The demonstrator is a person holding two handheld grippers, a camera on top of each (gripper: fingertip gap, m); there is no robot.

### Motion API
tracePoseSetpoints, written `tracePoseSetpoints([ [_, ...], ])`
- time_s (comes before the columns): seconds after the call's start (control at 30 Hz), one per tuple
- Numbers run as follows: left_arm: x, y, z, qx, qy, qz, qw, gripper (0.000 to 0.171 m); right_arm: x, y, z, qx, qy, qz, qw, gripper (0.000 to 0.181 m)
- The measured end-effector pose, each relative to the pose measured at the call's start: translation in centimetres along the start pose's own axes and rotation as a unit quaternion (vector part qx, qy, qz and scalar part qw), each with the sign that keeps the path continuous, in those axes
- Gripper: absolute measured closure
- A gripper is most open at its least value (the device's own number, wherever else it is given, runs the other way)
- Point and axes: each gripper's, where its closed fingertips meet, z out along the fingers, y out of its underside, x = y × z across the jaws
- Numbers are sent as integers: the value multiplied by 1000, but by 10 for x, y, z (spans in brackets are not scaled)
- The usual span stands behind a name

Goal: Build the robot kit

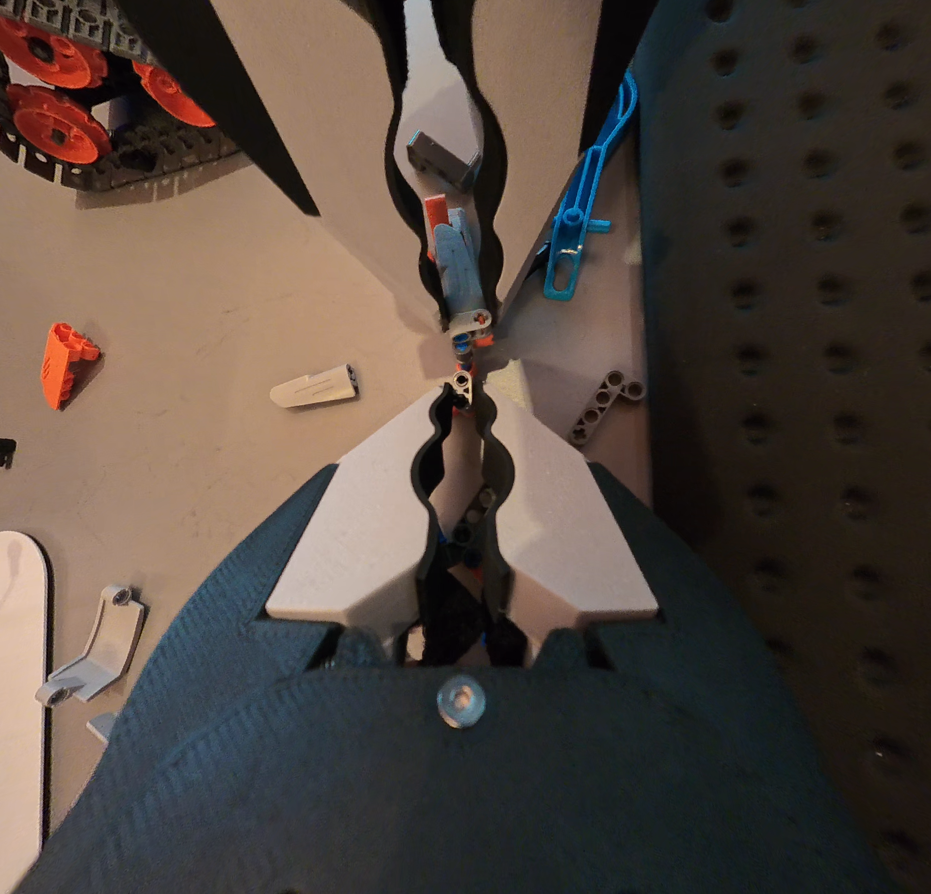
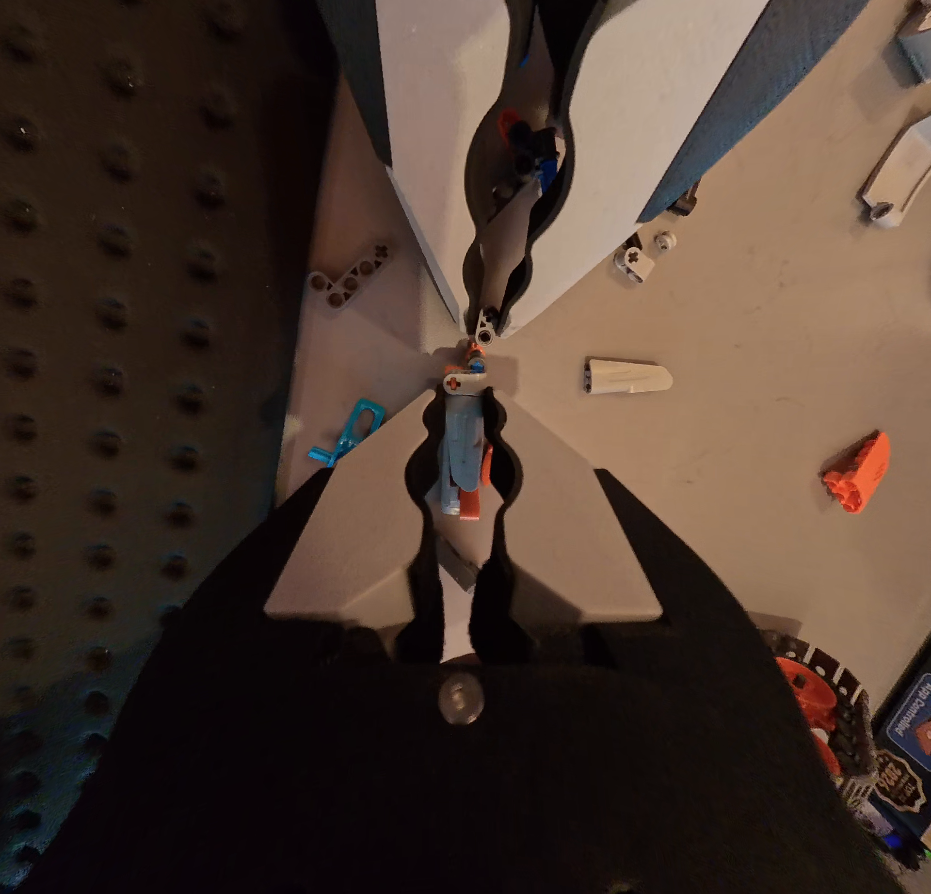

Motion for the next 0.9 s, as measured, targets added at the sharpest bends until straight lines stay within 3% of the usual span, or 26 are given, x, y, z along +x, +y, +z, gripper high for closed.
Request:
tracePoseSetpoints([
  [0.23, 0, 0, 0, 3, 1, 0, 1000, 165, -1, 1, 1, -5, -17, 6, 1000, 168],
  [0.33, 0, 0, 0, 4, -1, 2, 1000, 165, 2, -1, 3, 10, -7, 15, 1000, 159],
  [0.57, 0, 0, 0, 5, 1, 1, 1000, 165, 4, -10, -5, 81, 13, 32, 996, 166],
  [0.9, 0, 0, 0, 3, -1, 1, 1000, 165, 2, -15, -2, 85, 15, 33, 996, 168],
])
